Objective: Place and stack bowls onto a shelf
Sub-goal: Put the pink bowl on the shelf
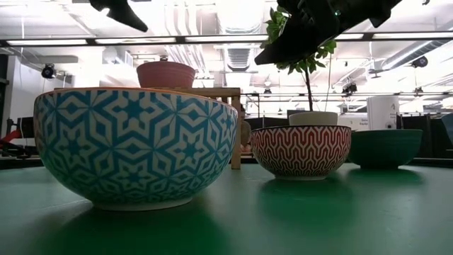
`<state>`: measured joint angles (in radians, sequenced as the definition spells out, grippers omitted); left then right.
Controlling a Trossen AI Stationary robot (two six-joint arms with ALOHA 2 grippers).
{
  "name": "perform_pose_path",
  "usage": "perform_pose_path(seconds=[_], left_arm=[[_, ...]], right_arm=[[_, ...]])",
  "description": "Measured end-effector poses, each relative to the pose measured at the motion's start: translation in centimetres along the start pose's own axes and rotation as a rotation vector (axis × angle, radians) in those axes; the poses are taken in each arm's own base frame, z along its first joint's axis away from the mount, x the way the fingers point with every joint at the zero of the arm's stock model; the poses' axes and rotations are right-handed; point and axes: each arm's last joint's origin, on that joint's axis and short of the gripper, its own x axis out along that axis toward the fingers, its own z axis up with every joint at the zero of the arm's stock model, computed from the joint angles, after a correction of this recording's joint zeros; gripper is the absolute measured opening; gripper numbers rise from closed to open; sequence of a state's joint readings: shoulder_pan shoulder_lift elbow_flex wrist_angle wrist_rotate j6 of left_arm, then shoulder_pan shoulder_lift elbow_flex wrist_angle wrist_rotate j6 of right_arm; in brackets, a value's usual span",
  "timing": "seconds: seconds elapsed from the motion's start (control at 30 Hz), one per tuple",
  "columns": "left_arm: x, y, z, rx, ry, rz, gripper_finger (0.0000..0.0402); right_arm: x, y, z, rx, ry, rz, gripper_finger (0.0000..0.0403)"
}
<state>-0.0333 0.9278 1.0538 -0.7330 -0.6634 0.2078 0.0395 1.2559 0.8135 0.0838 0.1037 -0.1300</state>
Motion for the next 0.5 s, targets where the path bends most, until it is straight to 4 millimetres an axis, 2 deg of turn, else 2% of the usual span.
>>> perform_pose_path(seconds=[0.13,0.23,0.37,0.5], left_arm=[[1.6,0.9,1.2,0.074,0.054,-0.1,0.0186],[3.4,1.9,1.4,0.094,0.1,-0.126,0.0177],[5.9,3.1,0.6,0.076,0.178,-0.161,0.0167],[7.5,3.5,-0.5,0.058,0.231,-0.209,0.0156]], right_arm=[[0.2,0.0,-0.1,-0.002,0.007,0.001,0.0009],[0.2,0.1,-0.2,-0.002,0.01,0.006,0.0009],[0.2,0.2,-0.2,-0.004,0.013,0.013,0.0009],[0.2,0.2,-0.3,-0.005,0.018,0.014,0.0009]])
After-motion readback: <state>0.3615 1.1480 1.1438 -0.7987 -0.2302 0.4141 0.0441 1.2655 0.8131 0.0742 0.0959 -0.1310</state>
